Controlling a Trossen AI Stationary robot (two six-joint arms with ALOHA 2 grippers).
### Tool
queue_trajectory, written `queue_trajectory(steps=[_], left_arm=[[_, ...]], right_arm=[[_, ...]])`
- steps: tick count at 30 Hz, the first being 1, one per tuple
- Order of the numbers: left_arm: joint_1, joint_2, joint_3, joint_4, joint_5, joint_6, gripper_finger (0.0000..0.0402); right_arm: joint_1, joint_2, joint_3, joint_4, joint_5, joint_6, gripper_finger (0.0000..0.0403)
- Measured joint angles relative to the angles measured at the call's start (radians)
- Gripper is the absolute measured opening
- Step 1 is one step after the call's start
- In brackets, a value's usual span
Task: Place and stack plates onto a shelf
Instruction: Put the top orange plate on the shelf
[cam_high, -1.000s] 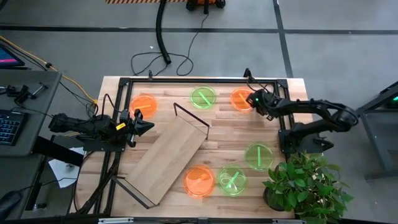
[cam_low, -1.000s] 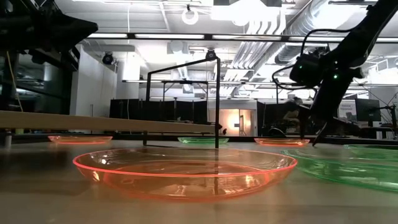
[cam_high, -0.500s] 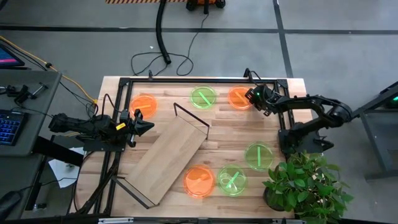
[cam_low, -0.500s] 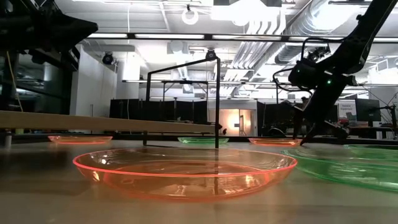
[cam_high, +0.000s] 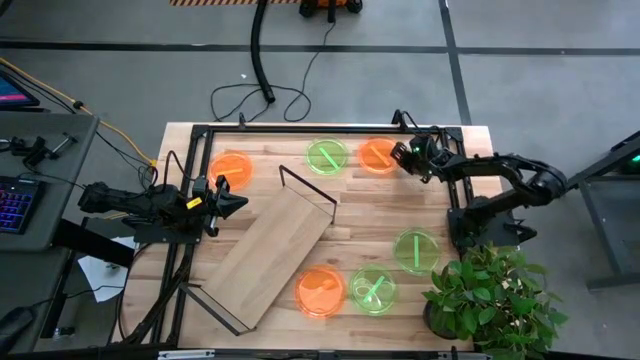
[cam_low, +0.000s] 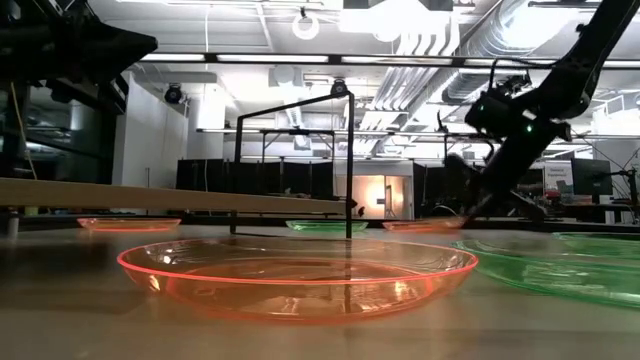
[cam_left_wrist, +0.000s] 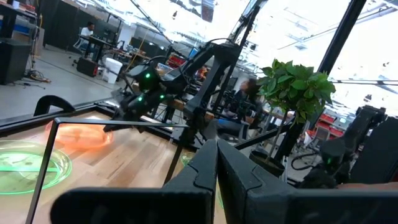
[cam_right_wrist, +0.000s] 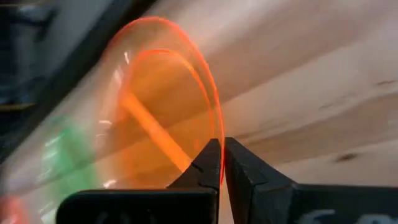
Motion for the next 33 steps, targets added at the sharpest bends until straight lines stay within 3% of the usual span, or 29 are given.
queue_trajectory(steps=[12,16,19,25,33], left_arm=[[0.000,0.000,0.000,0.000,0.000,0.000,0.0003],[0.000,0.000,0.000,0.000,0.000,0.000,0.0003],[0.000,0.000,0.000,0.000,0.000,0.000,0.0003],[0.000,0.000,0.000,0.000,0.000,0.000,0.0003],[0.000,0.000,0.000,0.000,0.000,0.000,0.0003]], right_arm=[[0.000,-0.304,0.000,0.046,-0.247,-0.104,0.0000],[0.038,-0.388,0.001,0.165,-0.333,-0.077,0.0000],[0.102,-0.423,0.012,0.256,-0.341,-0.046,0.0000],[0.318,-0.392,0.177,0.153,-0.291,-0.120,0.0000],[0.636,-0.190,0.528,-0.195,-0.248,-0.319,0.0000]])
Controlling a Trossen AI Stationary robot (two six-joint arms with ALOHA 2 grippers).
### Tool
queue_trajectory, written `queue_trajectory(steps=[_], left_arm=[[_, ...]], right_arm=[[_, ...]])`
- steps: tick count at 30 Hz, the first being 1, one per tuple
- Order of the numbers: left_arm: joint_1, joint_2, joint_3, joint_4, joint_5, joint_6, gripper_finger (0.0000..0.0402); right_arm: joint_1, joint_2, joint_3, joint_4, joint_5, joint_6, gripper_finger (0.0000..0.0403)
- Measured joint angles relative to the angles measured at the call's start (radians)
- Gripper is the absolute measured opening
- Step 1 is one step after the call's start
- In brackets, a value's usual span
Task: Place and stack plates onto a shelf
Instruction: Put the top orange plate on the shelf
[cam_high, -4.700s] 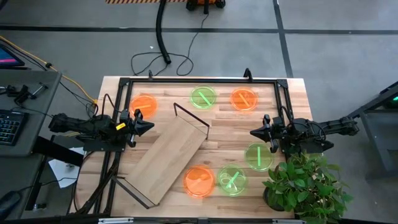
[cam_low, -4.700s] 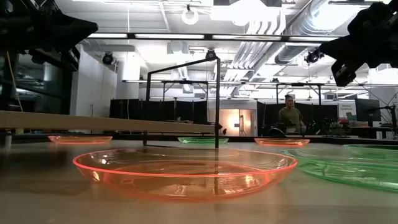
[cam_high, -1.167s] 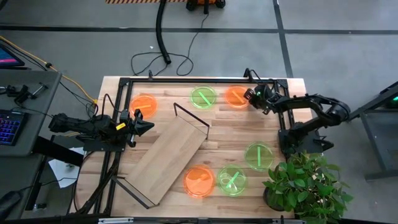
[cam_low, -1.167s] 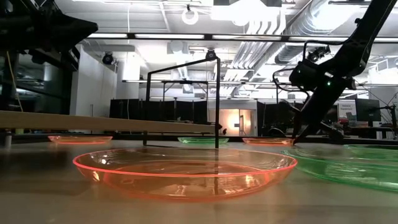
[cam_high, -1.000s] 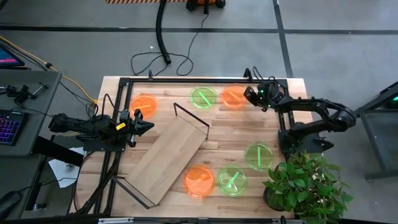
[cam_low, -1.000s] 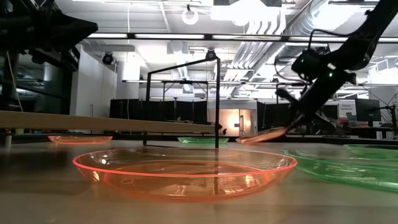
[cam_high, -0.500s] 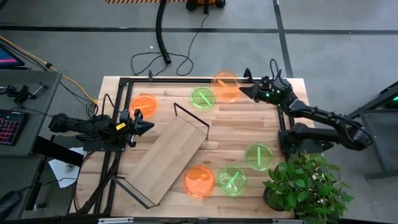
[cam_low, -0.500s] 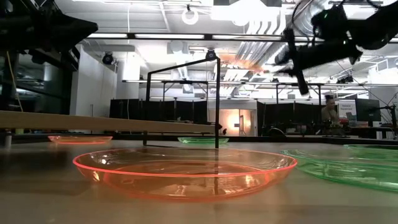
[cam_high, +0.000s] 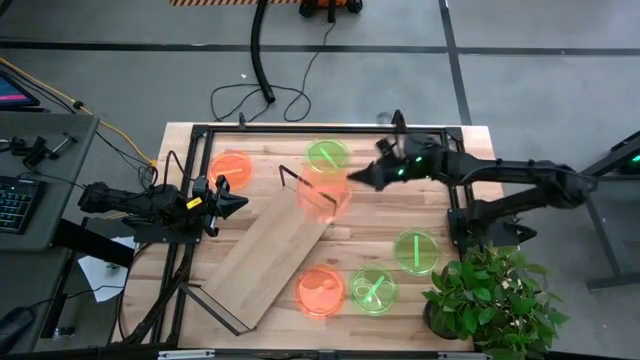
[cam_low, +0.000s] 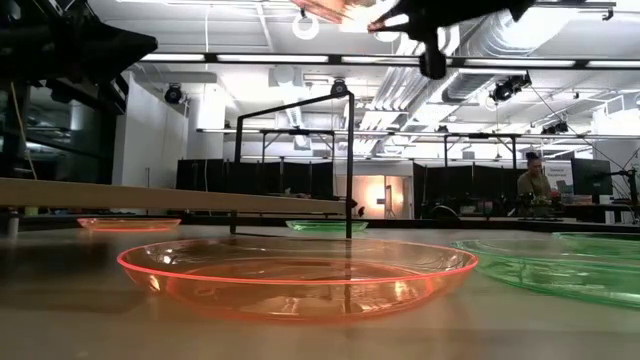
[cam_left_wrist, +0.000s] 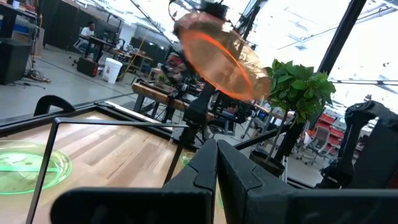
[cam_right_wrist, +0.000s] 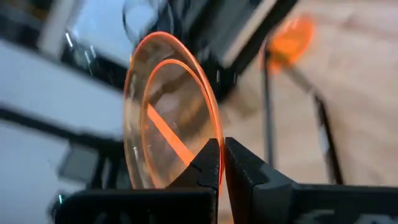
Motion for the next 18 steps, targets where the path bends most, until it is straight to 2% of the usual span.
queue_trajectory(steps=[4,7,10,15,18], left_arm=[[0.000,0.000,0.000,0.000,0.000,0.000,0.0003],[0.000,0.000,0.000,0.000,0.000,0.000,0.0003],[0.000,0.000,0.000,0.000,0.000,0.000,0.0003],[0.000,0.000,0.000,0.000,0.000,0.000,0.0003],[0.000,0.000,0.000,0.000,0.000,0.000,0.0003]], right_arm=[[0.143,0.102,0.140,-0.170,0.067,0.007,0.0000],[0.243,0.167,0.196,-0.240,0.163,0.092,0.0000],[0.338,0.227,0.206,-0.243,0.272,0.249,0.0000],[0.488,0.351,0.206,-0.227,0.531,0.598,0.0000],[0.540,0.432,0.206,-0.179,0.669,0.773,0.0000]])
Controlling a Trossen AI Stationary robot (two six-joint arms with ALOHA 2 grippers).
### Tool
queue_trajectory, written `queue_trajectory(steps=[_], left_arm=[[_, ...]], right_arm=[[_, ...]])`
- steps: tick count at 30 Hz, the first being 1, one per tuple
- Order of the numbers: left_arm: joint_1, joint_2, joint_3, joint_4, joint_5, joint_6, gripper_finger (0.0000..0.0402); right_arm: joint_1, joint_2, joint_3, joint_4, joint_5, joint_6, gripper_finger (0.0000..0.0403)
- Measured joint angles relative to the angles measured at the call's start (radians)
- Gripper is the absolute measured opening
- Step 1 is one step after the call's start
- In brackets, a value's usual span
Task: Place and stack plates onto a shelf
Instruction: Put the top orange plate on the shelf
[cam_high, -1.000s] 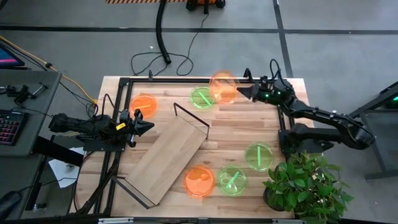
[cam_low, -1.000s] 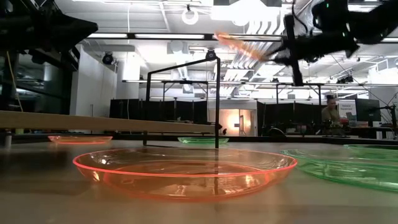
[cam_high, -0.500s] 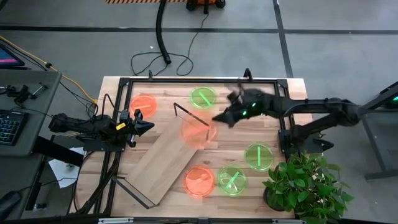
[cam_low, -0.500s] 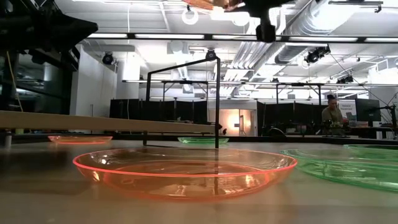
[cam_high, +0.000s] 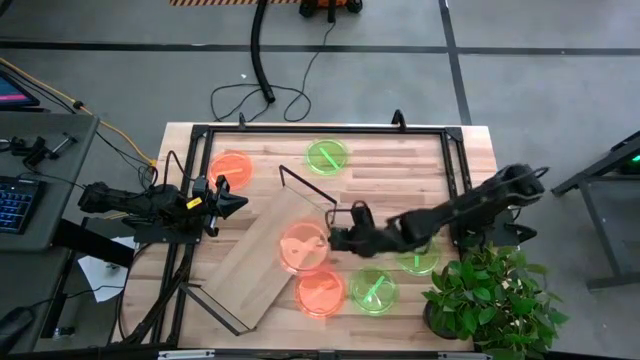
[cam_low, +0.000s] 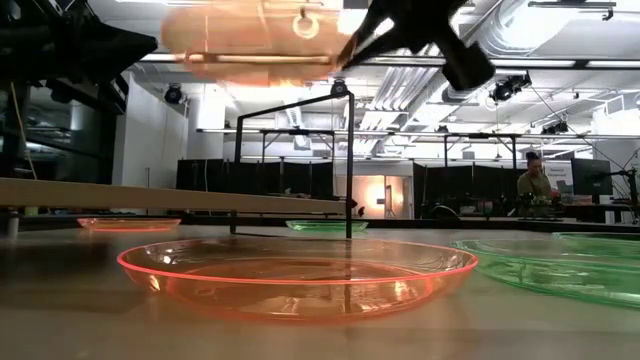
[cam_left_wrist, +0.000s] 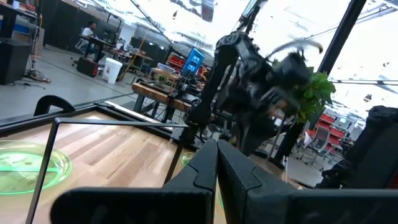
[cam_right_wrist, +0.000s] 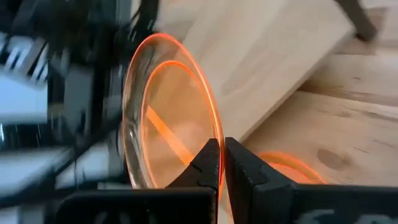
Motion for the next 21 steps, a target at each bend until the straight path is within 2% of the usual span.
queue_trajectory(steps=[4,8,14,21], left_arm=[[0.000,0.000,0.000,0.000,0.000,0.000,0.0003],[0.000,0.000,0.000,0.000,0.000,0.000,0.0003],[0.000,0.000,0.000,0.000,0.000,0.000,0.0003],[0.000,0.000,0.000,0.000,0.000,0.000,0.0003]], right_arm=[[0.017,0.105,0.000,0.052,0.141,0.183,0.0000],[0.004,0.201,0.000,0.114,0.219,0.308,0.0000],[-0.034,0.302,-0.001,0.250,0.266,0.364,0.0000],[-0.074,0.342,-0.001,0.333,0.240,0.364,0.0000]])
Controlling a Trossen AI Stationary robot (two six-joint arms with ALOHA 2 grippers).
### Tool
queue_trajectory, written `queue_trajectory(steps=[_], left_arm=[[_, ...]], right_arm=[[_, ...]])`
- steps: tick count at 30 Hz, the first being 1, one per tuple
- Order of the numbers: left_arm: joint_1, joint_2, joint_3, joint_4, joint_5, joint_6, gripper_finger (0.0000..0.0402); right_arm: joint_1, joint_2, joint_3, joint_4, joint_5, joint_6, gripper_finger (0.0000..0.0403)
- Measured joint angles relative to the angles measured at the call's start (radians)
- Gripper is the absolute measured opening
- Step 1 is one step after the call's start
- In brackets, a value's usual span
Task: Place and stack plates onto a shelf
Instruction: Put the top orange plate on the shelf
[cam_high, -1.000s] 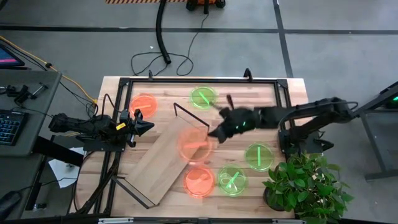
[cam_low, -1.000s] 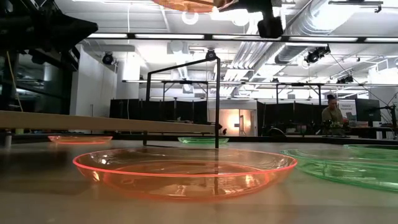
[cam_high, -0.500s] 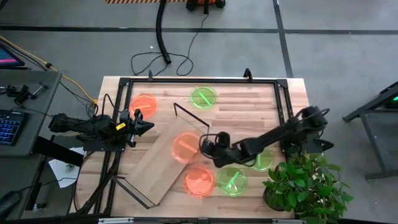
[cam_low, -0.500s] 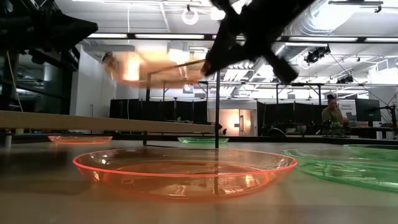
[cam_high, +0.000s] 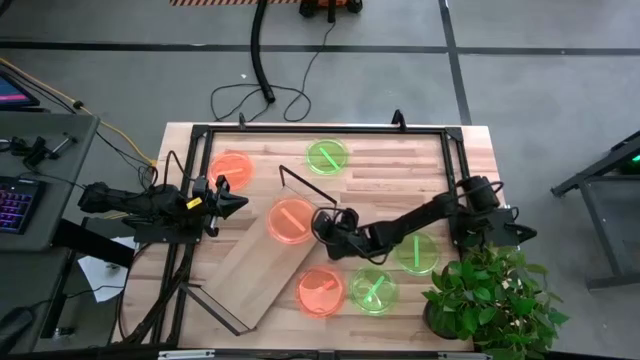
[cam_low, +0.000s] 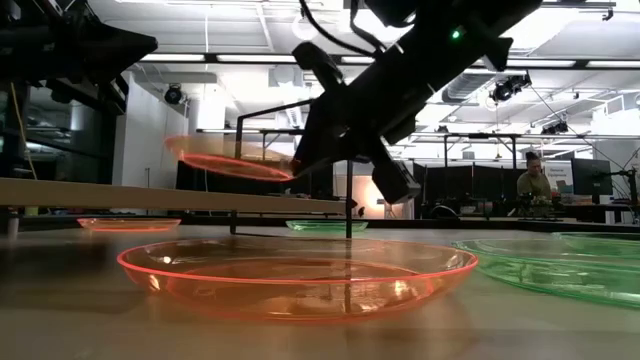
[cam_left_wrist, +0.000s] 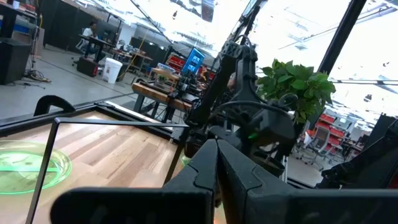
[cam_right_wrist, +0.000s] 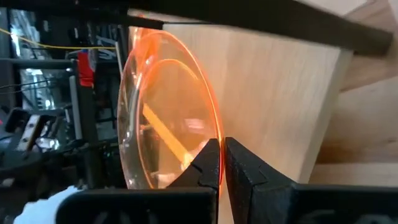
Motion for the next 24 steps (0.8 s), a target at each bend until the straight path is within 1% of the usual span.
queue_trajectory(steps=[3,10,16,20,24], left_arm=[[0.000,0.000,0.000,0.000,0.000,0.000,0.0003],[0.000,0.000,0.000,0.000,0.000,0.000,0.0003],[0.000,0.000,0.000,0.000,0.000,0.000,0.0003],[0.000,0.000,0.000,0.000,0.000,0.000,0.0003],[0.000,0.000,0.000,0.000,0.000,0.000,0.0003]], right_arm=[[-0.011,0.000,0.000,-0.003,-0.026,0.000,0.0000],[-0.028,0.000,0.000,-0.008,-0.039,-0.016,0.0000],[-0.043,0.000,0.000,-0.008,-0.084,-0.026,0.0004],[-0.043,0.000,0.000,-0.002,-0.085,-0.035,0.0029],[-0.043,0.000,0.000,-0.002,-0.102,-0.065,0.0073]])
